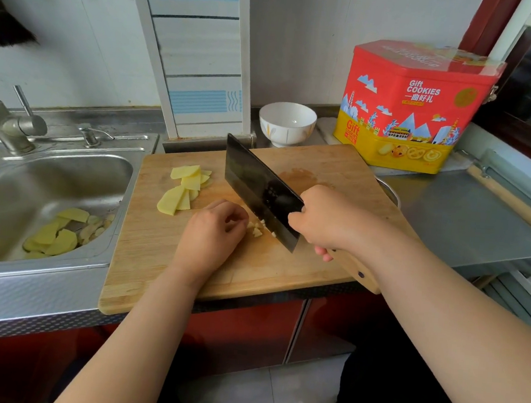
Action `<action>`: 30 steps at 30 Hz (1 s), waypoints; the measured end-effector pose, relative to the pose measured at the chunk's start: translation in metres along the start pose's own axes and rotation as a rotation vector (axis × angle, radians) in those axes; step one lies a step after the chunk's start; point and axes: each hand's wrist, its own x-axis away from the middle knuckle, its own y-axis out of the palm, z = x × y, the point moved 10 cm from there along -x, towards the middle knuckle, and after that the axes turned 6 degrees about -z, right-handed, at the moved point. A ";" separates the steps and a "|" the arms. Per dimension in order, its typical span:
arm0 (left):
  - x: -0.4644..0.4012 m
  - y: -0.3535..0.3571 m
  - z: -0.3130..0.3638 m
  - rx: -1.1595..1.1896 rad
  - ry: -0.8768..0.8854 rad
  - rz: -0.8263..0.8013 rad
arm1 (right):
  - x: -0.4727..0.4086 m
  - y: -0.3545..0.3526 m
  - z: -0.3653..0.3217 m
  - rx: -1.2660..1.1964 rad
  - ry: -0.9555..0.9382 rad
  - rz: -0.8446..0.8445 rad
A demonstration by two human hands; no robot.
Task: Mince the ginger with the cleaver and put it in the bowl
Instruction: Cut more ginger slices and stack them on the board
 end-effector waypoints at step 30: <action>0.009 0.008 0.026 -0.173 0.183 -0.057 | -0.015 0.015 0.003 -0.298 -0.029 -0.023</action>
